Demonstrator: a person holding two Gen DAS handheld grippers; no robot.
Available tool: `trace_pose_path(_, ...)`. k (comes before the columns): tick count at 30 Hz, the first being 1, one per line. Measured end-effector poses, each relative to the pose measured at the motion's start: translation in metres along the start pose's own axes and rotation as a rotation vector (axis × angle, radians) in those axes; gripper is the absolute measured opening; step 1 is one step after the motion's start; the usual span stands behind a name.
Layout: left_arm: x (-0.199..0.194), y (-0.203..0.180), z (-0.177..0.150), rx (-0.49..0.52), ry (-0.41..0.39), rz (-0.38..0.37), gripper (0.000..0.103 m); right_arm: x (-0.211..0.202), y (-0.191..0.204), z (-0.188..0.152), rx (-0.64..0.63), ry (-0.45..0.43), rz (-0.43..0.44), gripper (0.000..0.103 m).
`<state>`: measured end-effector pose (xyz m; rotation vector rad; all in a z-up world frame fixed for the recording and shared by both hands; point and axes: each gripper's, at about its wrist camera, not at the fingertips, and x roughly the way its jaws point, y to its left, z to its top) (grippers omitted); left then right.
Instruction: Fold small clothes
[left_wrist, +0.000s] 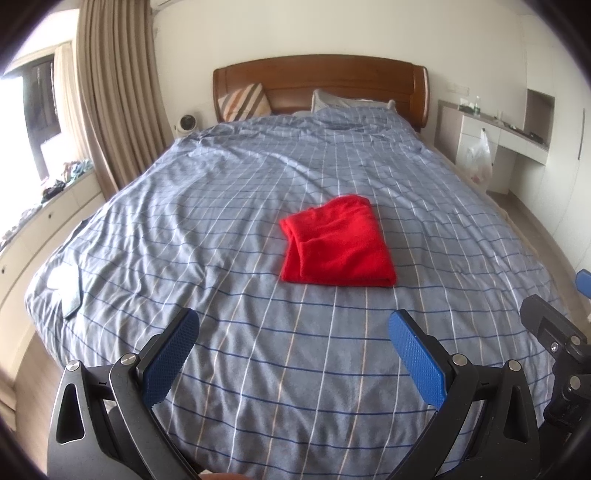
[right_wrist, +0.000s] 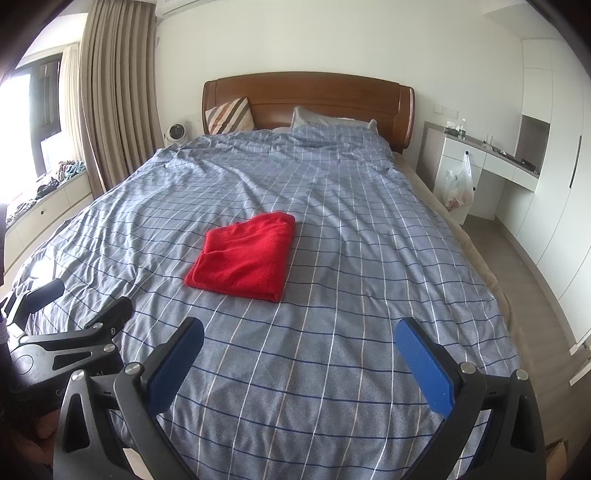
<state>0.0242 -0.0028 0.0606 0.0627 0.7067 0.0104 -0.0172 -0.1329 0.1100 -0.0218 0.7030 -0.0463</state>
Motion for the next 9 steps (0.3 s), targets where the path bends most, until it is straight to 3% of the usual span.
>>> trace_pose_path(9, -0.0062, -0.0093, -0.0012, 0.041, -0.032, -0.002, 0.103, 0.0018, -0.0007, -0.002, 0.007, 0.005, 0.001, 0.102)
